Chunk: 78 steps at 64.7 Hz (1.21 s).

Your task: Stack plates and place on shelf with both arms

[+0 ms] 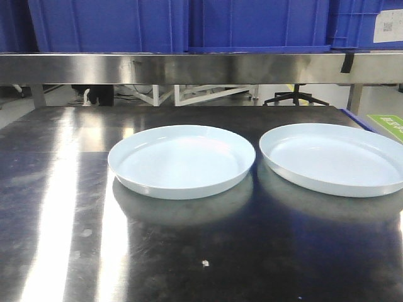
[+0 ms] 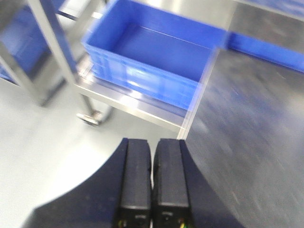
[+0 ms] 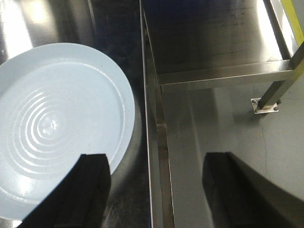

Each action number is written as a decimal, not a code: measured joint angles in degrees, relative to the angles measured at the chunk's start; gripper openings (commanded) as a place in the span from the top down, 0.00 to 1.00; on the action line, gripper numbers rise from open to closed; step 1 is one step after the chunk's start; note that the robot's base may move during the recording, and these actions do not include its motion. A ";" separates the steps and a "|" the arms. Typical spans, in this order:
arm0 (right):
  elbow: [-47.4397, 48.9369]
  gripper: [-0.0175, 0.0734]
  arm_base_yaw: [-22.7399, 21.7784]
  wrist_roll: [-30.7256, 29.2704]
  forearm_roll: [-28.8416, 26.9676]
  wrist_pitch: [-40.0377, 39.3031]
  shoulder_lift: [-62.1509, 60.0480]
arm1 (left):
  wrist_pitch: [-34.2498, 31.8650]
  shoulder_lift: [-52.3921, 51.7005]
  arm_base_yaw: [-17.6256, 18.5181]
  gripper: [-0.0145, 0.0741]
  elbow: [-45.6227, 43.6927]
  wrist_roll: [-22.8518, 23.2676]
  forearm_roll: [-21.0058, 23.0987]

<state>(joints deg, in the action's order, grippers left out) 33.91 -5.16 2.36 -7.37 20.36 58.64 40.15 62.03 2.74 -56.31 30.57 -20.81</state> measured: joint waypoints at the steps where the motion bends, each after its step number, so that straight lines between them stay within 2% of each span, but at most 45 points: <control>1: 0.00 0.23 0.00 0.00 0.00 0.00 0.00 | -0.04 -0.46 0.24 0.73 0.61 0.00 -0.02; 20: 0.00 0.23 0.00 0.00 0.00 0.08 0.00 | -2.78 -9.15 3.69 0.73 15.39 -0.33 0.32; 35: 0.00 0.23 0.00 0.00 0.00 0.08 0.00 | -3.02 -15.56 8.20 0.73 23.66 -0.81 0.42; 55: 0.00 0.23 0.00 0.00 0.00 0.34 0.00 | -3.12 -18.57 15.63 0.73 26.66 -1.03 0.89; 78: 0.00 0.23 0.00 0.00 0.10 0.46 0.00 | -3.12 -18.57 16.07 0.73 26.66 -1.03 0.28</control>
<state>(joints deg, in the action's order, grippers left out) 33.91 -5.16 2.36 -7.28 20.81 58.64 37.03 43.45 18.80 -29.64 29.54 -20.53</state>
